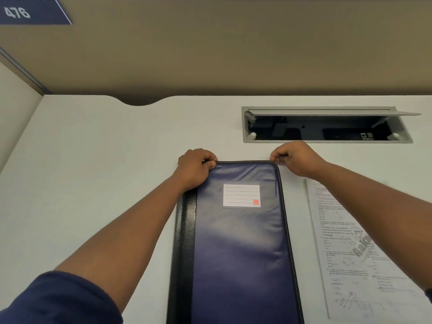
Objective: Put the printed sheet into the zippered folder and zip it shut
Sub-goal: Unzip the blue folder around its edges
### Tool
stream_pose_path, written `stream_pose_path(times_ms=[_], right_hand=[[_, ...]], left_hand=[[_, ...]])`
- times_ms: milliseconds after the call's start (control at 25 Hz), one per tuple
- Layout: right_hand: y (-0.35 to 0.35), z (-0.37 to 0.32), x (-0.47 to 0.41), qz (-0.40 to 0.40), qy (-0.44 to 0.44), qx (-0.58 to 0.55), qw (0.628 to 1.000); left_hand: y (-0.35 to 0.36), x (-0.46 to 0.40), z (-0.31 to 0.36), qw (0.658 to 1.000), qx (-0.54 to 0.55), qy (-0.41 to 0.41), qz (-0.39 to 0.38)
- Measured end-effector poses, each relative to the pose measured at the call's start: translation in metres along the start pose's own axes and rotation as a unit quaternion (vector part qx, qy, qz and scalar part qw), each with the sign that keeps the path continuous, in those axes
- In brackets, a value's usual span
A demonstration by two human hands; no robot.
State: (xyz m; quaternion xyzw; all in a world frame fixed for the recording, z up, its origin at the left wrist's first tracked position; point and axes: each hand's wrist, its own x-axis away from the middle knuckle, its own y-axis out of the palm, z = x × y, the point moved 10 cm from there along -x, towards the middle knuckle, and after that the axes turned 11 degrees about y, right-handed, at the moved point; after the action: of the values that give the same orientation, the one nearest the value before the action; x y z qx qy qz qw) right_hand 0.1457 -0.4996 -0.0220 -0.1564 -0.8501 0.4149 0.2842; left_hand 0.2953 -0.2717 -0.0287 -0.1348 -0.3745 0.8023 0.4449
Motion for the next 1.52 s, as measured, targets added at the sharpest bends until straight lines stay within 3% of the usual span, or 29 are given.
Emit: stream_pose_path(times_ms=[240, 560, 800, 1120, 1520], right_hand=[[0.003, 0.016, 0.046, 0.047, -0.028, 0.014, 0.998], [0.024, 0.025, 0.087, 0.046, -0.028, 0.041, 0.998], [0.022, 0.028, 0.102, 0.121, 0.015, 0.063, 0.990], [0.012, 0.039, 0.105, 0.186, 0.048, 0.060, 0.980], [0.016, 0.028, 0.121, 0.191, -0.042, 0.046, 0.980]], left_hand=[[0.002, -0.001, -0.004, 1.000, -0.022, -0.020, 0.006], [0.011, -0.001, 0.014, 0.994, -0.101, -0.010, -0.031], [0.060, -0.018, 0.072, 0.975, -0.173, 0.075, -0.116], [0.100, -0.024, 0.106, 0.987, -0.113, 0.099, -0.053], [0.101, -0.024, 0.098, 0.991, -0.079, 0.106, -0.016]])
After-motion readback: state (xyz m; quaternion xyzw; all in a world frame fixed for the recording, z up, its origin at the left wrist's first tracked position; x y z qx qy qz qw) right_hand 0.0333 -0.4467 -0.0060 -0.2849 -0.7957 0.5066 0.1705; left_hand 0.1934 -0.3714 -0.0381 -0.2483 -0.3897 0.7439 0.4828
